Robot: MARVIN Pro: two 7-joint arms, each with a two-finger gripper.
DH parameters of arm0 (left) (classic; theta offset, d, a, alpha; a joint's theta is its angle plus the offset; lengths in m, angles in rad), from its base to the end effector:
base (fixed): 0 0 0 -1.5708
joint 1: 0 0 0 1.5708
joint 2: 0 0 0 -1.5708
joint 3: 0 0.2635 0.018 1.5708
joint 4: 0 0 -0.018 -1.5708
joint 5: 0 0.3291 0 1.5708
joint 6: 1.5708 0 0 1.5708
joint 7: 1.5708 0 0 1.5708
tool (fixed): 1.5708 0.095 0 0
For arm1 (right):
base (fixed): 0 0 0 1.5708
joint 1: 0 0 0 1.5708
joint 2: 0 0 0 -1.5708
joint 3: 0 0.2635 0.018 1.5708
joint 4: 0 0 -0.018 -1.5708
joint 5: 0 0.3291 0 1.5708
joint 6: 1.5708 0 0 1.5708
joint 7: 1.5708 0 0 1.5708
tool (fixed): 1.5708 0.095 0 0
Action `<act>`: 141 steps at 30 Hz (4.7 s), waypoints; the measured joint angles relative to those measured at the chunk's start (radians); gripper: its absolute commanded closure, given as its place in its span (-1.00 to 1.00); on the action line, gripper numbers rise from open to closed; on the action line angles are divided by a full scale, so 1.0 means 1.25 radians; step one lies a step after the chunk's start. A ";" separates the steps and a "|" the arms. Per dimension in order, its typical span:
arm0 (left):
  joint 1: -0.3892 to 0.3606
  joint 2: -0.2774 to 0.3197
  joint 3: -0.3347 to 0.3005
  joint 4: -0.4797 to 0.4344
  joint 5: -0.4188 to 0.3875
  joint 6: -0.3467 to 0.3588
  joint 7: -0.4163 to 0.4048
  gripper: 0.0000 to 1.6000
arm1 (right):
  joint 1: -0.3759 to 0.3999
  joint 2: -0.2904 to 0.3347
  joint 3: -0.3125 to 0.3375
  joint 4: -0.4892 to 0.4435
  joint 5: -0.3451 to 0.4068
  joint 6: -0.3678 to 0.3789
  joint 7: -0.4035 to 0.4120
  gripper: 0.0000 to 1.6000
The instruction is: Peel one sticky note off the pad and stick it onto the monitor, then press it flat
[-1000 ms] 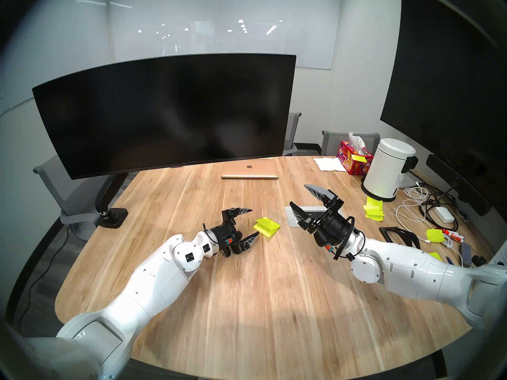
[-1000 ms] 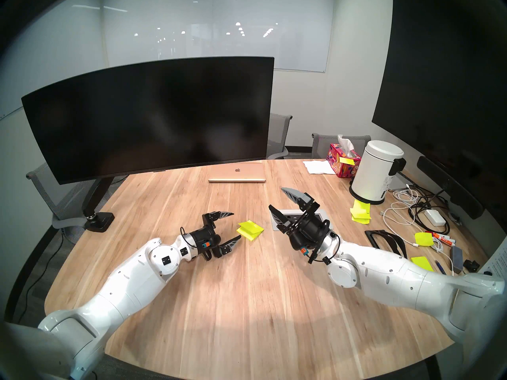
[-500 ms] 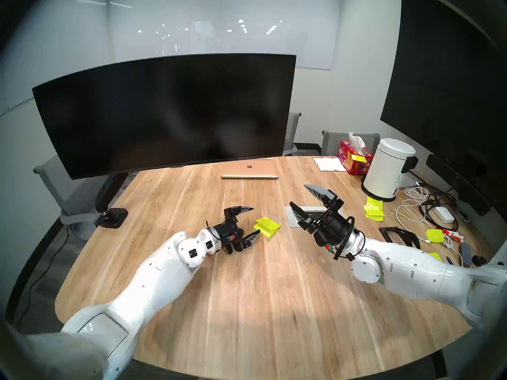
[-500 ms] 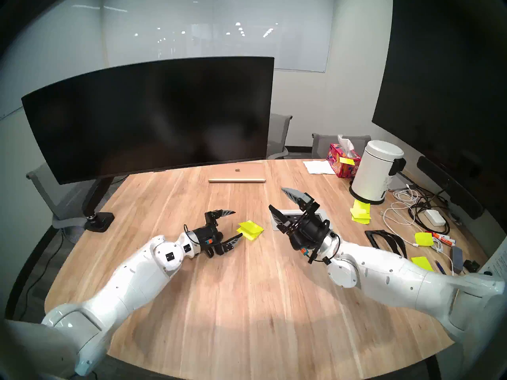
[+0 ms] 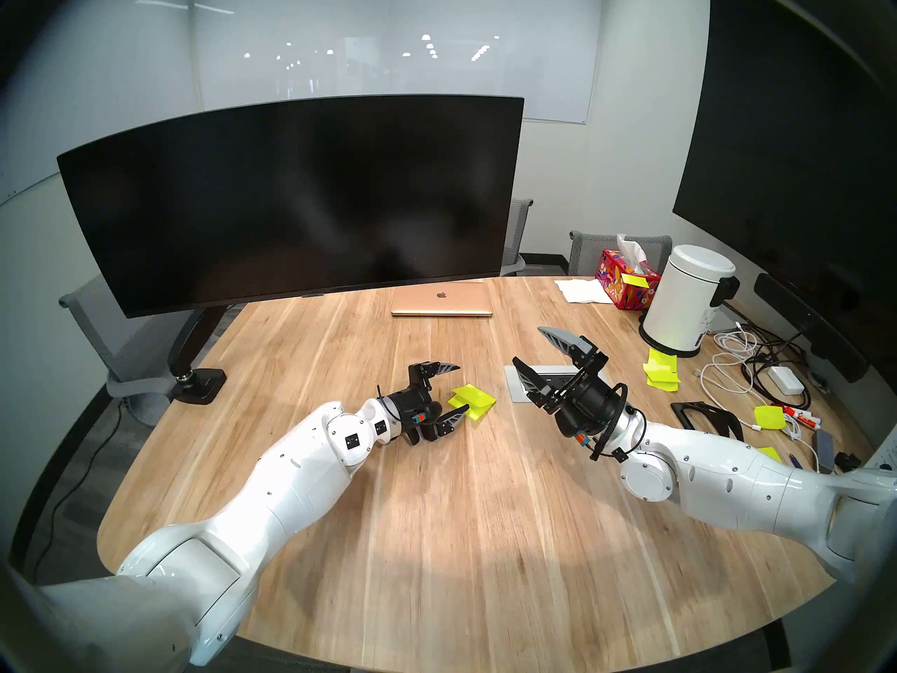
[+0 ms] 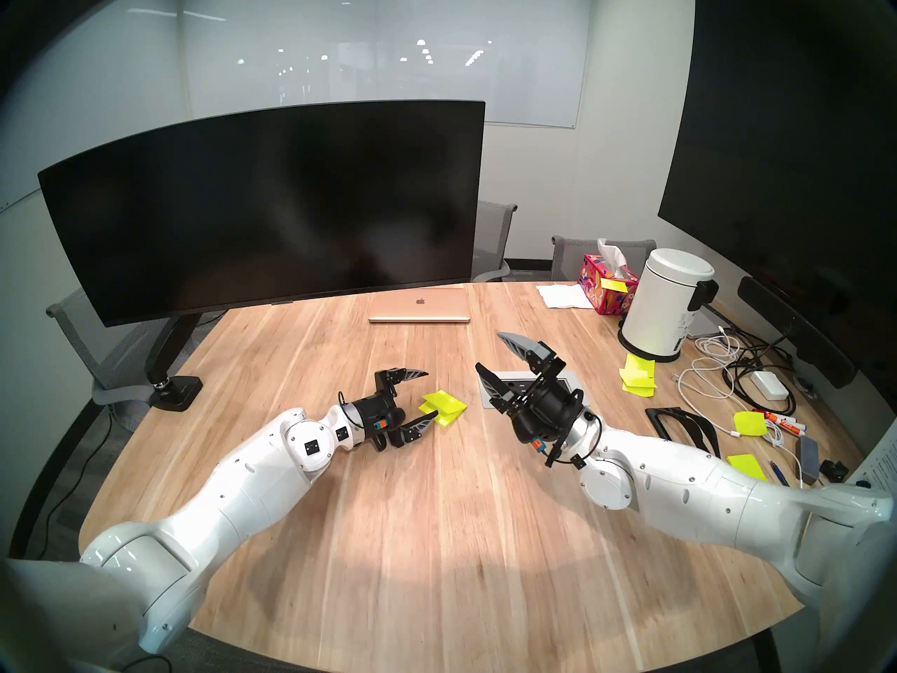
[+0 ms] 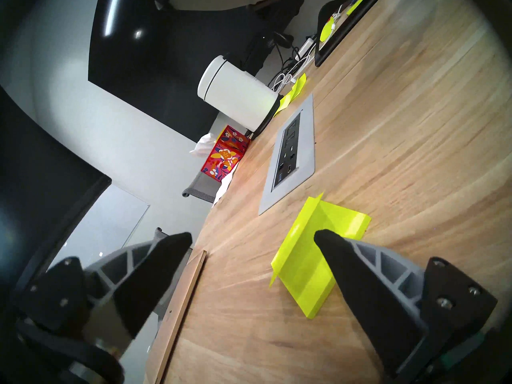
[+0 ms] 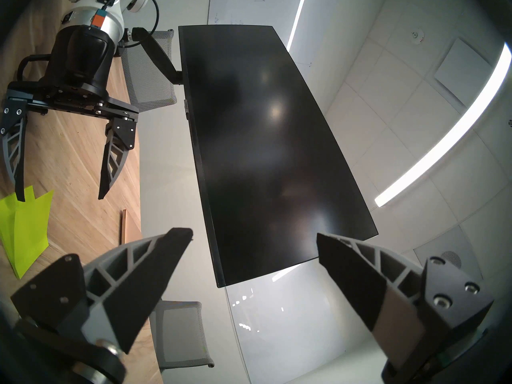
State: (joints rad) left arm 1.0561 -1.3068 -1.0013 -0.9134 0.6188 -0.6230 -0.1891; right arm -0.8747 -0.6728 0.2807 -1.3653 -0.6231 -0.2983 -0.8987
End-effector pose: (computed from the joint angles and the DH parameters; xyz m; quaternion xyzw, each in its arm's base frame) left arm 0.4995 -0.0888 -0.3380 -0.4257 0.6256 -0.6527 0.0384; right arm 0.4316 -0.0044 -0.2669 0.2028 0.5294 0.7715 0.2886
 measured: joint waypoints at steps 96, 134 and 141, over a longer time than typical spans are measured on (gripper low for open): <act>-0.090 -0.007 0.049 0.128 -0.080 -0.092 -0.101 1.00 | 0.000 0.000 0.000 0.000 0.000 0.000 0.000 -1.00; 0.003 0.048 0.021 -0.007 -0.186 0.003 -0.147 1.00 | 0.000 0.000 0.000 0.000 0.000 0.000 0.000 -1.00; 0.002 0.042 0.023 -0.009 -0.184 0.018 -0.144 1.00 | 0.000 0.000 0.000 0.000 0.000 0.000 0.000 -1.00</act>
State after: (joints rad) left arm 1.0587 -1.2545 -0.9725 -0.9250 0.3890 -0.6007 -0.3691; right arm -0.8750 -0.6725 0.2810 -1.3656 -0.6230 -0.2984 -0.8989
